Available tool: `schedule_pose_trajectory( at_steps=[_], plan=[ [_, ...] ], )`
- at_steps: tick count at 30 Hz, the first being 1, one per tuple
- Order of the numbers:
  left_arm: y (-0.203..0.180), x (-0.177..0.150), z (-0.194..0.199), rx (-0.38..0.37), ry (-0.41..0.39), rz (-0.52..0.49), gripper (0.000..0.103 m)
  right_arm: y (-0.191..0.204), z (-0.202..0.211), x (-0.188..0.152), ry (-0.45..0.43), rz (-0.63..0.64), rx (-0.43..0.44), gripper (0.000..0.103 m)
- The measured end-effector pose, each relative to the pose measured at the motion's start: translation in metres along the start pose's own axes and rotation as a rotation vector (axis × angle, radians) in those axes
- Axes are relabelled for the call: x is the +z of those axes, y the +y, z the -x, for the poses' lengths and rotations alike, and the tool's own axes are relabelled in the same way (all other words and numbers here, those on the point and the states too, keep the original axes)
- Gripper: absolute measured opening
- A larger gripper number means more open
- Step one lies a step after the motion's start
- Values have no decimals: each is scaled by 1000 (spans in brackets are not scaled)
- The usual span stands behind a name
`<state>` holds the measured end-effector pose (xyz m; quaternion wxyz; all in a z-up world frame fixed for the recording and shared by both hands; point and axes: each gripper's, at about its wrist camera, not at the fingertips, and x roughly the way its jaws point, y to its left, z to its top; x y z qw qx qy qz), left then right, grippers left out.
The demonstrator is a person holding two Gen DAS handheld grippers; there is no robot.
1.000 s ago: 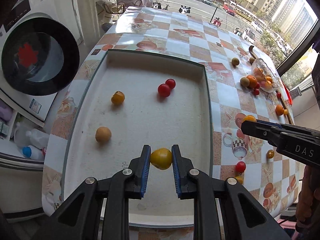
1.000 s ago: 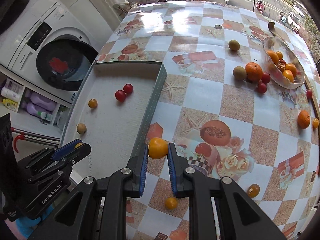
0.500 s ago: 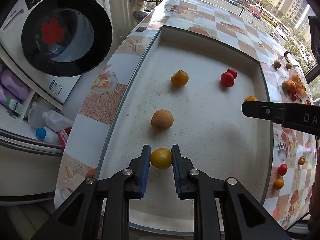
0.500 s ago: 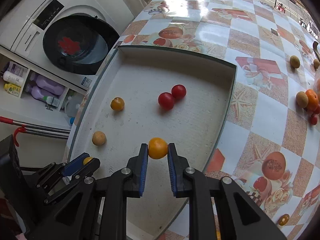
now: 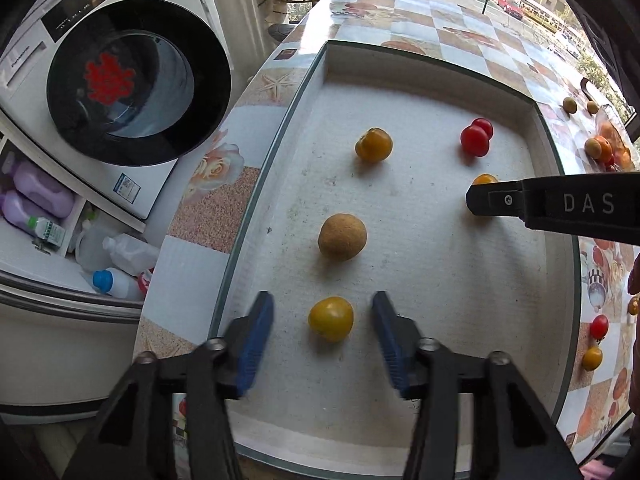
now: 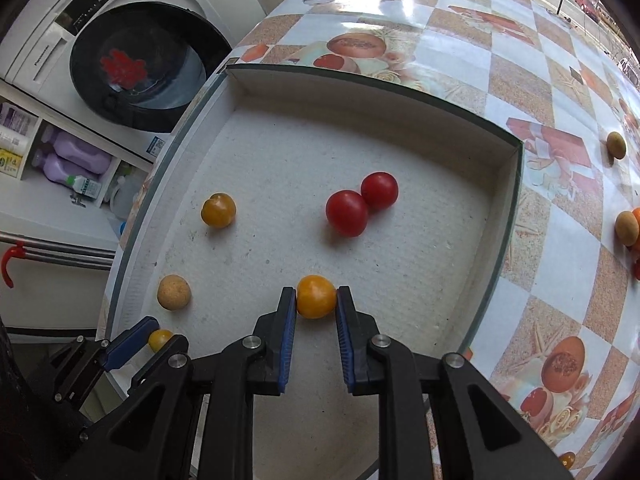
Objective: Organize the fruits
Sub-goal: 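Carry both yellow tomatoes into the white tray and open both tools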
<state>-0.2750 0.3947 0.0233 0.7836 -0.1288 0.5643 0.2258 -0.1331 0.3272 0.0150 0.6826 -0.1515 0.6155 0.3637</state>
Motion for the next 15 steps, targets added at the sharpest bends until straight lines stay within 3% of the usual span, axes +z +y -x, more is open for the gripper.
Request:
schedule_pose_trajectory(
  at_steps=[2,5,7,12,15],
  plan=[
    [0,-1,5,-18,-29,0,79,1,-2,2,7,2,16,24],
    [-4,0,0,0,-6,-29,79,3,-3,4,11,-4,56,43],
    [-6,1,0,-12,6,-32,79,4,0,5,8,-6,54,67],
    [-12,6,6,-21,7,-53,79,-2,27,4,-58,-39,101,80],
    [-22,11,13,-24,-3,-82,79,-15,46,1,-98,-70,104,80]
  ],
)
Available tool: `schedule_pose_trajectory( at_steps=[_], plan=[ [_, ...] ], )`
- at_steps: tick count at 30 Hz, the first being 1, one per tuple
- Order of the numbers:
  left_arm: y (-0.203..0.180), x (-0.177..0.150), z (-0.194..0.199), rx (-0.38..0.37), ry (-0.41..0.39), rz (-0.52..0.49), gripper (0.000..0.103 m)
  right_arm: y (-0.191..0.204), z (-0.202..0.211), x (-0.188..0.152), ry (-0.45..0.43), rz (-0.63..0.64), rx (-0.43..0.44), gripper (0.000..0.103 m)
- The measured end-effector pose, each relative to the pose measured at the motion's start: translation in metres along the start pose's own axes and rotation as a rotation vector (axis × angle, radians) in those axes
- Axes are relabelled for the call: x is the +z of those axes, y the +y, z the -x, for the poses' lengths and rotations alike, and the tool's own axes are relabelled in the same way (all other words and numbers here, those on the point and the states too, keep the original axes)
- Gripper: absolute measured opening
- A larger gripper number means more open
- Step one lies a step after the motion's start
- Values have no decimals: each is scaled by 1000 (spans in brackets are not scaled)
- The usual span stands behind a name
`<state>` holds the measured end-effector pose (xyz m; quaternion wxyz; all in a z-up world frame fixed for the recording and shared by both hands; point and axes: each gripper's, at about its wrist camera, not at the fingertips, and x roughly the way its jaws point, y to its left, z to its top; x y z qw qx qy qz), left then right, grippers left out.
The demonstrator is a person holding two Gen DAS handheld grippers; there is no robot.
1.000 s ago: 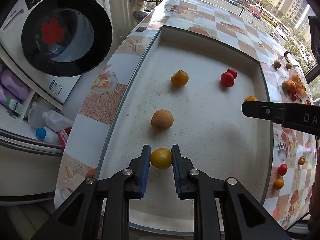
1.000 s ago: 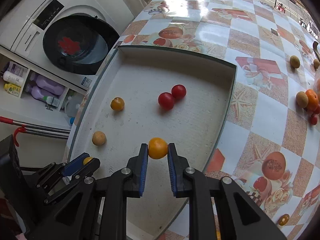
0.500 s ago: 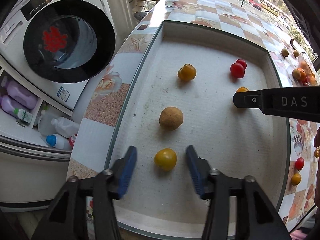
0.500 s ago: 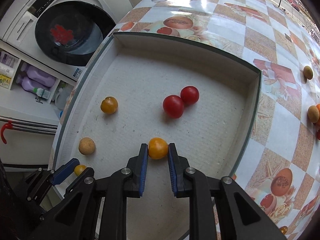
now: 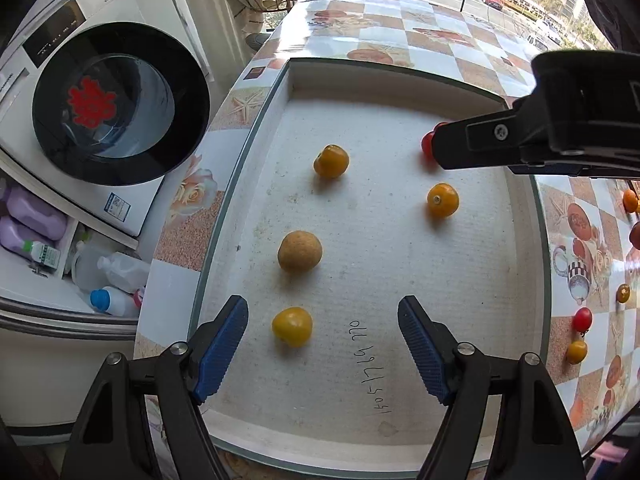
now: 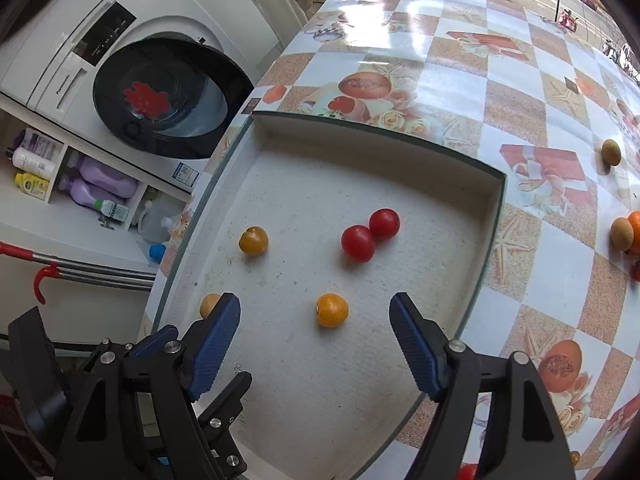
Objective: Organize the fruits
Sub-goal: 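Carry both yellow tomatoes into the white tray and open both tools, then grasp a red cherry tomato with the left tool while the right tool grasps a yellow tomato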
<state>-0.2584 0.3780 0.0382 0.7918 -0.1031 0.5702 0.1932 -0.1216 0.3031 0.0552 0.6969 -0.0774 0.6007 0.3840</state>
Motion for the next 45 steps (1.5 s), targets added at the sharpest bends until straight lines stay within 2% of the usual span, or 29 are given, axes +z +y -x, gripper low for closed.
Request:
schedule_pose_trajectory(
  at_steps=[4,8,18,24,33,45],
  plan=[
    [-19,9,11,-18,-18,-49,79,-24,26,-8,-48,-65,-25,80],
    [-44,18,23,-42,-41,-107,79,-54,51,-22,-82,-108,-95,80],
    [-114,29,44,-131,-63,-241,79,-141,92,-86,-67,-269,-229,80],
    [-152,24,48,-175,-53,-311,79,-174,104,-122,-51,-359,-272,80],
    [-187,3,33,-210,22,-363,79,-201,105,-155,-15,-423,-290,80],
    [-211,-11,1,-191,96,-413,79,-205,88,-161,21,-409,-278,80]
  ],
)
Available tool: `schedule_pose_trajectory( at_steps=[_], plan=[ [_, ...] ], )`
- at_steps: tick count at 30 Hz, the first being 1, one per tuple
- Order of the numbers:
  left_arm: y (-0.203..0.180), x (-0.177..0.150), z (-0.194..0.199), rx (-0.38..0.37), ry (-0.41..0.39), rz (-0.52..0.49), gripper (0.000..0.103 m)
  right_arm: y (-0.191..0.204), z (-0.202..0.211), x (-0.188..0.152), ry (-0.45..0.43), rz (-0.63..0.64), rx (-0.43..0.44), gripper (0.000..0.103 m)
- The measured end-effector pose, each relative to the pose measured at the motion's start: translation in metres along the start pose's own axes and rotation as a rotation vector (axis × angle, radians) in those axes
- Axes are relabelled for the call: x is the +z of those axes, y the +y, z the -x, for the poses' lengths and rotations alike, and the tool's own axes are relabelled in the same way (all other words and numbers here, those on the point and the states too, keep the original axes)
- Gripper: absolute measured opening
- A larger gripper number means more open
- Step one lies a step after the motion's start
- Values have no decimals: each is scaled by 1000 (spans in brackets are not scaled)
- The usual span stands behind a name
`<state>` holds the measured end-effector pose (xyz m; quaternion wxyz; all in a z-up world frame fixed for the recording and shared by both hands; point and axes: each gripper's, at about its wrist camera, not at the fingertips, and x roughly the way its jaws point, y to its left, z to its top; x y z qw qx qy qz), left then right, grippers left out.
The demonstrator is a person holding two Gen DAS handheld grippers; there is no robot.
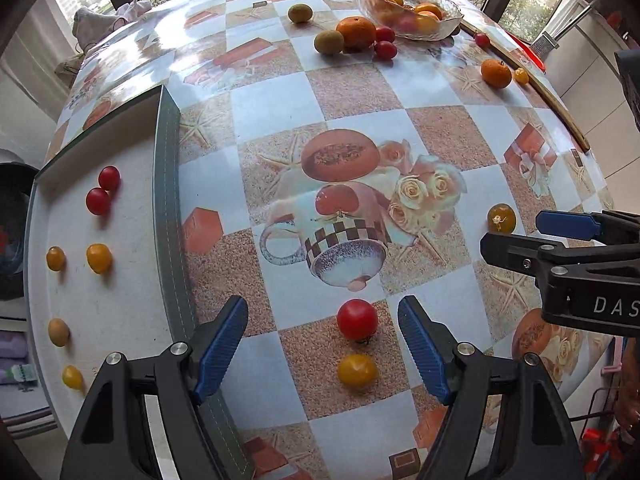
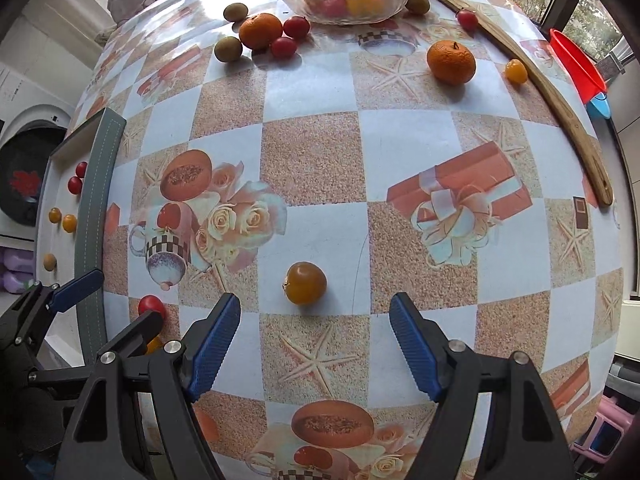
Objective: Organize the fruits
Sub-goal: 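Grasp a red cherry tomato with the left tool while the right tool grasps a yellow tomato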
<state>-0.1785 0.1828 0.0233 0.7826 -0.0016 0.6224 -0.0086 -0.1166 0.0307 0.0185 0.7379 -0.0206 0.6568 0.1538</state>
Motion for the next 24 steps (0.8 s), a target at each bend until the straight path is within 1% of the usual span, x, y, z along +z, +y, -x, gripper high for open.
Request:
schedule_pose_trajectory(
  at_steps=[3,8,10,12,14,16,17,18,19,22,24],
  plan=[
    [-3,0,-6,5,14,-9,79,4,-5,0,5,14,-3,80],
    [-11,0,-13,11,26,-27,78,15,-9,2,-3,54,-33,69],
    [-13,0,-15,6,36,-30,64,19,-9,2,-6,74,-47,61],
    [-14,0,-15,4,32,-25,62,24,-9,3,-8,95,-65,56],
    [-19,-1,-16,2,27,-23,55,28,-10,2,-12,118,-95,50],
    [-20,-1,-13,-5,18,-27,37,30,-10,1,-20,136,-114,36],
    [-20,-1,-12,-15,14,-27,33,31,-10,1,-23,139,-117,32],
    [-19,-1,-10,-29,11,-24,26,31,-9,0,-25,138,-119,24],
    [-18,-1,-9,-50,9,-16,22,29,-9,0,-26,131,-113,23],
    [-6,-3,-2,-114,4,38,22,23,-6,0,-27,103,-75,23],
    [0,-3,4,-138,-6,70,22,18,-3,-1,-28,76,-37,23]
  ],
)
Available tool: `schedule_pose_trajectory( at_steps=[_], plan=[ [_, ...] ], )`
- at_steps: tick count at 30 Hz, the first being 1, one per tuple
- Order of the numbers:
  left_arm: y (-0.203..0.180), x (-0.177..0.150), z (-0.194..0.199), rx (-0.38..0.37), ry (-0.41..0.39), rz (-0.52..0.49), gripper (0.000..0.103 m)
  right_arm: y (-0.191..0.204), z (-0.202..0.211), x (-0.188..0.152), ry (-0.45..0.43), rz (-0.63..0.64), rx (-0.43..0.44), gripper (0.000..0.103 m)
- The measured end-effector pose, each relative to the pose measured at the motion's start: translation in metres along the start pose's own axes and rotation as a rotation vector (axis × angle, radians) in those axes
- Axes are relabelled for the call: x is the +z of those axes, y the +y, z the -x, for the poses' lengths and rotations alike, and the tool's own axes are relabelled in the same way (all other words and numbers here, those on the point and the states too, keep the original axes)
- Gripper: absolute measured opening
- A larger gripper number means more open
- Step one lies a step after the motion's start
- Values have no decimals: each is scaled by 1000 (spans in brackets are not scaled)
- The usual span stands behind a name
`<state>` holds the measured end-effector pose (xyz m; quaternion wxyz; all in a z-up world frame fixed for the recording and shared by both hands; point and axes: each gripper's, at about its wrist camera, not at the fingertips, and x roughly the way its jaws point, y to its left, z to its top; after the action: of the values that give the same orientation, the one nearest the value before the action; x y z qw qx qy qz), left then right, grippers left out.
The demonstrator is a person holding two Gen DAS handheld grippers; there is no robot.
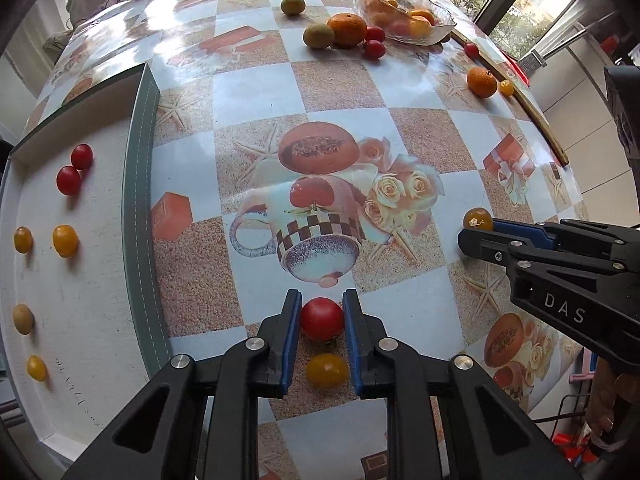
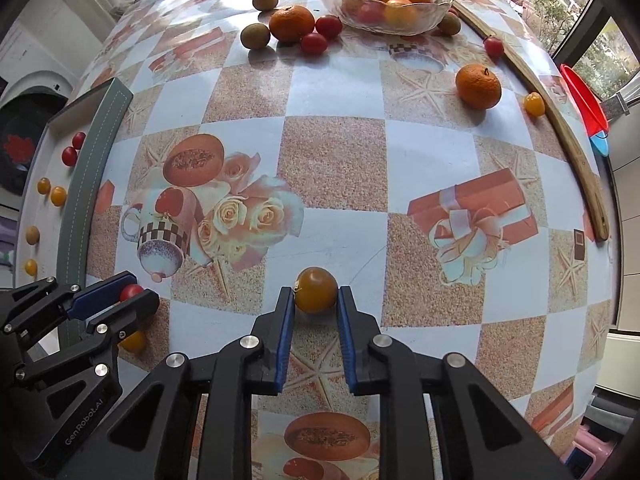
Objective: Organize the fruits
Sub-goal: 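Grasp a red cherry tomato with the left tool while the right tool grasps a yellow tomato, then carry the red and yellow tomatoes into the white tray and open both tools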
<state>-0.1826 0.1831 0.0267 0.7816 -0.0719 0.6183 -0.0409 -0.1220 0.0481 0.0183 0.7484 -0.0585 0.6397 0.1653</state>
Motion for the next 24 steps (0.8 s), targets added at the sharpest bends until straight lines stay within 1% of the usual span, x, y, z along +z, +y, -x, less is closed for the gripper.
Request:
schedule_pose_trajectory(
  at_steps=[3,11,14,24],
  plan=[
    [5,1,9,-10,-19,12,22,-6,4,0,-1,-26,28,23],
    [17,4,30,-24,-65,27,22,-10,16,0,-11,-51,60,23],
    [17,6,35,-23,-81,35,22,-5,18,4,-17,-46,67,23],
    [43,2,59,-4,-130,90,22,22,22,18,-27,8,90,23]
  ],
)
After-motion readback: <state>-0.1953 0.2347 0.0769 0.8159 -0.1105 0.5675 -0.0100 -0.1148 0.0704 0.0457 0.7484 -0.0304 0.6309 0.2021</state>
